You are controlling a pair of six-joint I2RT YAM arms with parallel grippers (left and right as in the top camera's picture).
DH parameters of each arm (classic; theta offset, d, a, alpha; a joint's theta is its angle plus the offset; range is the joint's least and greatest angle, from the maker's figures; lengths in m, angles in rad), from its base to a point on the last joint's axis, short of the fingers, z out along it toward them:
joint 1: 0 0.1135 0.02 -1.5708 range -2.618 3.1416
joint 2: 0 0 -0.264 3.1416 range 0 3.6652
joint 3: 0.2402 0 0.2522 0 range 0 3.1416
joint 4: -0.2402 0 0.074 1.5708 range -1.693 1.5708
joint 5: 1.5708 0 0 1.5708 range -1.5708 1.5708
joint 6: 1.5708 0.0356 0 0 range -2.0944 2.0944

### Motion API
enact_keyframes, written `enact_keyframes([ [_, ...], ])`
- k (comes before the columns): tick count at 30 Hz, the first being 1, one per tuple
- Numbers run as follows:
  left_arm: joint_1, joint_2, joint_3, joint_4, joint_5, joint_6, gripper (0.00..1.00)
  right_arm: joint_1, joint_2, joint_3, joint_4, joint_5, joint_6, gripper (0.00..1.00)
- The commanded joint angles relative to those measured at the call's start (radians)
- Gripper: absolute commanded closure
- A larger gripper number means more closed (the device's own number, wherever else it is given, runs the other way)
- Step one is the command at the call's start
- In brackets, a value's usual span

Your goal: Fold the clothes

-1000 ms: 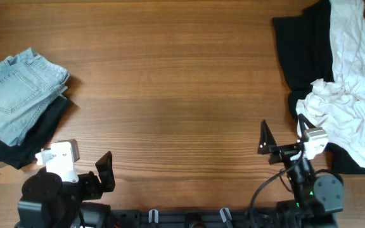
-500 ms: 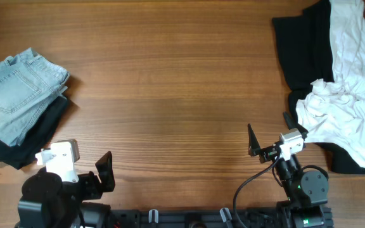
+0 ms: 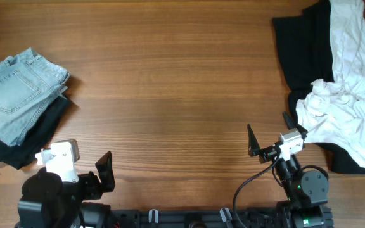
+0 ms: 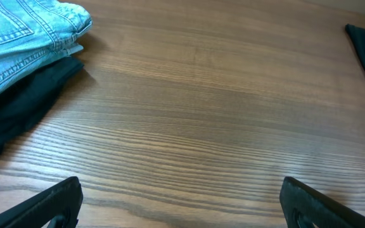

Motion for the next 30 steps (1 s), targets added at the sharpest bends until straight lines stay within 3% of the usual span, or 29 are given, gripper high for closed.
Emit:
enact_keyframes([
  [1,-0.004,-0.006,-0.002,0.004,-0.01,-0.01,0.0,0.001,-0.01,0.0,0.003,-0.016,-0.012,0.0],
  [7,0.0,-0.008,-0.009,0.008,-0.013,-0.009,0.0,0.001,-0.01,0.0,0.003,-0.016,-0.012,0.0],
  [10,0.049,-0.045,-0.093,0.117,-0.014,-0.009,0.0,0.001,-0.01,0.0,0.003,-0.016,-0.012,0.0],
  [15,0.123,-0.223,-0.47,0.541,0.028,-0.01,0.0,0.001,-0.01,0.0,0.003,-0.016,-0.013,0.0],
  [22,0.164,-0.358,-0.946,1.329,0.067,-0.01,0.0,0.001,-0.01,0.0,0.003,-0.016,-0.012,0.0],
  [25,0.165,-0.38,-0.942,1.283,0.078,-0.01,0.0,0.001,-0.01,0.0,0.003,-0.016,-0.012,0.0],
  [27,0.164,-0.389,-0.942,1.154,0.121,-0.01,0.0,0.001,-0.01,0.0,0.003,-0.016,-0.012,0.0],
  [30,0.162,-0.389,-0.942,1.153,0.122,-0.01,0.0,0.001,-0.01,-0.001,0.003,-0.016,-0.012,0.0],
])
